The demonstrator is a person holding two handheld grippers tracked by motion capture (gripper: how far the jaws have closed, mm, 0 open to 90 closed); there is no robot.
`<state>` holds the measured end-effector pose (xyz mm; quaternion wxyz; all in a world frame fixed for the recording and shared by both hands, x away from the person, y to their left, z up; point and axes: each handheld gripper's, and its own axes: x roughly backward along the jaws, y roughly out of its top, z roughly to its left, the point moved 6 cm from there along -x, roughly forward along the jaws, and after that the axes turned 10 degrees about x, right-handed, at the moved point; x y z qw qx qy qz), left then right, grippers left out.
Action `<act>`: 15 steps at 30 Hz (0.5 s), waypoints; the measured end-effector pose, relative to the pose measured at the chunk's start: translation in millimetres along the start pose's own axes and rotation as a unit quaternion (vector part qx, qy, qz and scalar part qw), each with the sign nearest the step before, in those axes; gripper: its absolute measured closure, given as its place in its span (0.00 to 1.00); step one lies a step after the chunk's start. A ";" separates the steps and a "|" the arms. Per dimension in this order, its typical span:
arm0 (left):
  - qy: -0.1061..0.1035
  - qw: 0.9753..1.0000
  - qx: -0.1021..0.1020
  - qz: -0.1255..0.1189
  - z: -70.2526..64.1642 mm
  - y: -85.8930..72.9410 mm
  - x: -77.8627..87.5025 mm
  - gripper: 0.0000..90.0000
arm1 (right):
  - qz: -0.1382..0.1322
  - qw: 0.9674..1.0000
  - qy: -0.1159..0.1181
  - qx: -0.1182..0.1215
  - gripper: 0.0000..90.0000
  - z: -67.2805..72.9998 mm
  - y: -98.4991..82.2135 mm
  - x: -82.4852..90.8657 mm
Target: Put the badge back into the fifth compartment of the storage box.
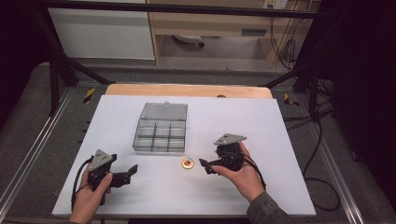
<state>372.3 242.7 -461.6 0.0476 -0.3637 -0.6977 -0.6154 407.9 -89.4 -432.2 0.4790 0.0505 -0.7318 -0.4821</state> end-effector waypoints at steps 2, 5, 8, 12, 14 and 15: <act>-0.002 1.000 0.006 0.001 0.8 -0.5 0.0 0.07 | 0.002 1.000 0.002 0.002 0.07 2.5 0.7 -4.2; 0.002 1.000 0.009 0.003 2.3 -0.7 -0.8 0.07 | 0.013 1.000 0.009 0.006 0.08 10.2 1.4 -18.0; 0.002 1.000 0.006 -0.002 1.8 0.3 0.7 0.07 | 0.014 1.000 0.009 0.003 0.08 12.5 1.1 -21.8; 0.005 1.000 0.007 0.000 3.2 -0.6 0.4 0.07 | 0.013 1.000 0.013 -0.005 0.09 16.0 2.1 -29.7; 0.005 1.000 0.009 -0.001 3.4 -0.2 0.9 0.07 | 0.011 1.000 0.017 -0.007 0.10 18.0 3.5 -33.2; 0.006 1.000 0.009 -0.001 3.3 0.0 1.2 0.07 | 0.010 1.000 0.017 -0.010 0.10 19.2 4.5 -34.8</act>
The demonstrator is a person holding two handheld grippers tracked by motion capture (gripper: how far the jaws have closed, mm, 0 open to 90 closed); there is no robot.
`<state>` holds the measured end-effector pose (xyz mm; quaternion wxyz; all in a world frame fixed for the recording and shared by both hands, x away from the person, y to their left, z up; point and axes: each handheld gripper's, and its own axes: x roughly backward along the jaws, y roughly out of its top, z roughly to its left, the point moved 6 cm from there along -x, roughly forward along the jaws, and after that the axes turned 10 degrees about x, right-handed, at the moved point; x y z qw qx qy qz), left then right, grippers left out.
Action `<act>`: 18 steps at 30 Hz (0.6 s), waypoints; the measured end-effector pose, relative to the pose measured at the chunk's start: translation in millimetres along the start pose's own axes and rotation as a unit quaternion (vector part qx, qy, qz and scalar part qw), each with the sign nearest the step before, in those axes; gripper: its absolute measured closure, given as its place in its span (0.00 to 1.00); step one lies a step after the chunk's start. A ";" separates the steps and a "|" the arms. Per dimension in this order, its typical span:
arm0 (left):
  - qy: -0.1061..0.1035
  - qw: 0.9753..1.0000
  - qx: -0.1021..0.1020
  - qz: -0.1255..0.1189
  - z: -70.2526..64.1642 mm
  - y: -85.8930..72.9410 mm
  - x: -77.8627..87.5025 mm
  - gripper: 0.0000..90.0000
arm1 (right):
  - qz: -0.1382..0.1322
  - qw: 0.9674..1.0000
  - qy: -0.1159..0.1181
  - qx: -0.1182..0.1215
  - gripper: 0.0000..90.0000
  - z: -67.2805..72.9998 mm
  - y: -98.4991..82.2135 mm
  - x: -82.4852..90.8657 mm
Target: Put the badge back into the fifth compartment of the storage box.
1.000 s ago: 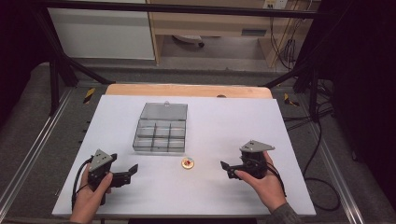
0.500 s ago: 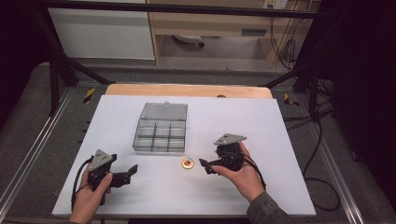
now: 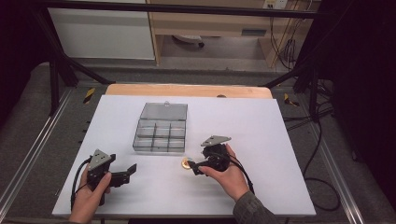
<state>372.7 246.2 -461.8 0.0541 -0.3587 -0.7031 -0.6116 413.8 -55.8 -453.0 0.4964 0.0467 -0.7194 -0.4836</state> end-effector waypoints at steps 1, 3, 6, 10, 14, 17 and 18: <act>0.000 1.000 0.000 0.000 -0.1 0.0 0.0 0.07 | -0.002 1.000 0.001 0.003 0.10 0.6 0.6 -1.4; 0.000 1.000 0.001 0.000 -0.3 -0.3 -0.8 0.07 | -0.002 1.000 0.002 0.002 0.10 2.3 1.0 -4.2; -0.002 1.000 0.004 0.003 0.1 -1.1 -1.9 0.07 | 0.003 1.000 0.006 0.004 0.10 5.0 0.2 -8.5; 0.000 1.000 0.002 0.005 0.2 -1.7 -2.3 0.07 | 0.013 1.000 0.013 0.014 0.11 8.4 -2.8 -17.0; 0.000 1.000 0.001 0.003 -0.1 -1.0 -2.0 0.07 | 0.023 0.999 0.019 0.014 0.16 11.3 -6.4 -25.1; 0.000 1.000 -0.001 0.004 -0.3 -0.9 -2.2 0.07 | 0.029 0.999 0.022 0.017 0.21 12.6 -8.3 -29.9; -0.001 1.000 -0.002 0.003 -0.6 -0.6 -1.8 0.07 | 0.030 0.999 0.022 0.017 0.23 13.7 -8.3 -31.8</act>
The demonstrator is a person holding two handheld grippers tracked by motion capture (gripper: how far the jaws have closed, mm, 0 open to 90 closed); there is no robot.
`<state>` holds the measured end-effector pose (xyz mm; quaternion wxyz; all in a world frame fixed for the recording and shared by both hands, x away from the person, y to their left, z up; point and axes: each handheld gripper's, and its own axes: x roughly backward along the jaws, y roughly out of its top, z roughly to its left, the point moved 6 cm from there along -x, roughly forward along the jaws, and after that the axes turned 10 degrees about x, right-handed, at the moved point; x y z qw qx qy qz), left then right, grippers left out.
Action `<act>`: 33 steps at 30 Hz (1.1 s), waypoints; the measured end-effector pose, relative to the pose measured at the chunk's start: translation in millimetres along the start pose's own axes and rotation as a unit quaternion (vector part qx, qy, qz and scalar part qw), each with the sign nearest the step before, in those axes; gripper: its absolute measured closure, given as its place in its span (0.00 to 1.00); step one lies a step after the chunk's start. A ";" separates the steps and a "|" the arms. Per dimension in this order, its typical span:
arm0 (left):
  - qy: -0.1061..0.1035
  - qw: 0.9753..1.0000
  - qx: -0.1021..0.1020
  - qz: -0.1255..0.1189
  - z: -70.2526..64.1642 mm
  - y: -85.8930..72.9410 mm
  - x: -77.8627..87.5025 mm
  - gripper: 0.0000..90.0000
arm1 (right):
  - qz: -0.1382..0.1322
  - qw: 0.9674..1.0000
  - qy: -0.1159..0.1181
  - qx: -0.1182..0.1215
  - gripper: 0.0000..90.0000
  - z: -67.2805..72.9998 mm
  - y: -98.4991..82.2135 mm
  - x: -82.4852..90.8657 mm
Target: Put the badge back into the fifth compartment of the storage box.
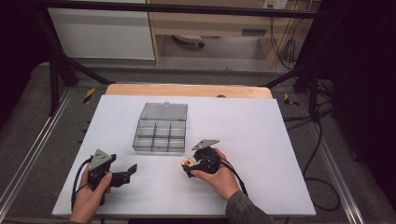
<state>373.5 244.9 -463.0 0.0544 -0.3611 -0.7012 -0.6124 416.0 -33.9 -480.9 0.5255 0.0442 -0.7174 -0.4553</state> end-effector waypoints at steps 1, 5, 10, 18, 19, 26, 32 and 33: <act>-0.001 1.000 -0.002 -0.001 -0.2 0.3 0.4 0.07 | 0.000 1.000 0.000 0.000 0.23 0.0 0.0 0.0; -0.002 1.000 -0.001 0.002 0.3 -0.2 0.4 0.07 | 0.000 1.000 -0.004 0.006 0.28 -1.2 0.3 -2.7; 0.003 1.000 -0.001 0.001 0.1 0.0 -0.1 0.07 | 0.005 1.000 -0.009 0.021 0.32 1.2 -1.9 -5.4; 0.005 1.000 -0.005 0.001 0.3 0.7 0.4 0.07 | 0.001 1.000 -0.012 0.028 0.34 -0.3 -2.1 -6.2; 0.004 1.000 -0.005 0.002 -0.2 0.5 0.3 0.07 | 0.001 1.000 -0.014 0.028 0.34 -0.7 -2.7 -6.1; -0.001 1.000 -0.004 0.004 -1.8 0.0 -0.9 0.07 | 0.006 0.999 -0.015 0.031 0.37 -3.4 -8.0 -7.1; -0.003 1.000 -0.007 0.005 -1.8 0.7 -1.0 0.07 | -0.002 0.999 -0.006 0.039 0.40 -0.2 -8.9 -10.5; -0.004 1.000 -0.008 0.006 -2.3 0.5 -1.1 0.07 | -0.003 0.999 -0.006 0.038 0.40 1.7 -8.1 -11.2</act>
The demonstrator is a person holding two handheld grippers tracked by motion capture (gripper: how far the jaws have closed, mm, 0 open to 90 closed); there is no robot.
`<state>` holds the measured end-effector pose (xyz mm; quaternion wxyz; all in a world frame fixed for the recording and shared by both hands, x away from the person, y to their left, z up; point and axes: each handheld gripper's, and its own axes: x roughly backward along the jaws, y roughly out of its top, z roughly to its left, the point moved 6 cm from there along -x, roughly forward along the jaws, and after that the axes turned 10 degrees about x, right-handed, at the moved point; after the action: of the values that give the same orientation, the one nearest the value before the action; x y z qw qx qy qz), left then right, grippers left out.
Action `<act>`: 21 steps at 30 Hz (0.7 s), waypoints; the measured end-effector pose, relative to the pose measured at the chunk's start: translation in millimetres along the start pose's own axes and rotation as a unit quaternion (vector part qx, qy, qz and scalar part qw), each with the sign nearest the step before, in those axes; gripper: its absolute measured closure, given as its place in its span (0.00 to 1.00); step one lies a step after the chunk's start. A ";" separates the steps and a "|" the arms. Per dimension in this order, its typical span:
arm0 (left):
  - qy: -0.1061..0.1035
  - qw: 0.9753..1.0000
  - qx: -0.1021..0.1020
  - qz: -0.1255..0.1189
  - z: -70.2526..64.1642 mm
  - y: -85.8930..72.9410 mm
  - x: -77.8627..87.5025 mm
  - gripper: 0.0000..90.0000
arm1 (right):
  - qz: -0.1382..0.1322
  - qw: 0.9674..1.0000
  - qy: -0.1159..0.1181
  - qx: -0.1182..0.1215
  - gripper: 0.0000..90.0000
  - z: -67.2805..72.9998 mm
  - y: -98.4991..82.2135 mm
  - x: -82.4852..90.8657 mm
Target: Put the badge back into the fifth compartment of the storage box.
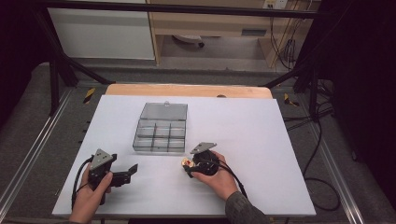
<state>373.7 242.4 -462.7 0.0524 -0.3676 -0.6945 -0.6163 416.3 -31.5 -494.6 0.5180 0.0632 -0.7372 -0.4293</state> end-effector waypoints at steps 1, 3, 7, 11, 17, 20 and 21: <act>0.000 1.000 -0.001 0.001 -0.3 -0.2 0.1 0.07 | 0.001 1.000 0.001 0.004 0.41 1.8 0.9 -0.8; 0.000 1.000 -0.002 -0.001 -0.5 0.0 0.7 0.07 | -0.002 1.000 0.001 0.006 0.42 5.9 2.9 -2.6; 0.002 1.000 -0.002 0.000 -0.1 -0.3 0.6 0.07 | -0.005 1.000 -0.004 0.014 0.46 8.1 5.3 -5.1; 0.001 1.000 -0.002 0.001 -0.5 -0.1 0.2 0.07 | -0.006 1.000 -0.004 0.016 0.48 9.0 6.2 -6.2; 0.000 1.000 -0.003 0.002 -0.7 -0.3 -0.1 0.07 | -0.005 1.000 -0.009 0.019 0.48 8.8 7.5 -8.1; 0.000 1.000 -0.005 0.002 -1.1 -0.4 -0.2 0.07 | -0.005 1.000 -0.008 0.020 0.48 8.7 7.3 -8.2; -0.001 1.000 -0.005 0.003 -1.5 -0.5 -0.4 0.07 | -0.007 1.000 -0.007 0.019 0.48 8.7 7.2 -8.2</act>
<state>373.2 240.9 -462.9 0.0518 -0.3703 -0.6904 -0.6193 415.5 -17.7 -496.3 0.5089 0.0751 -0.7483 -0.4188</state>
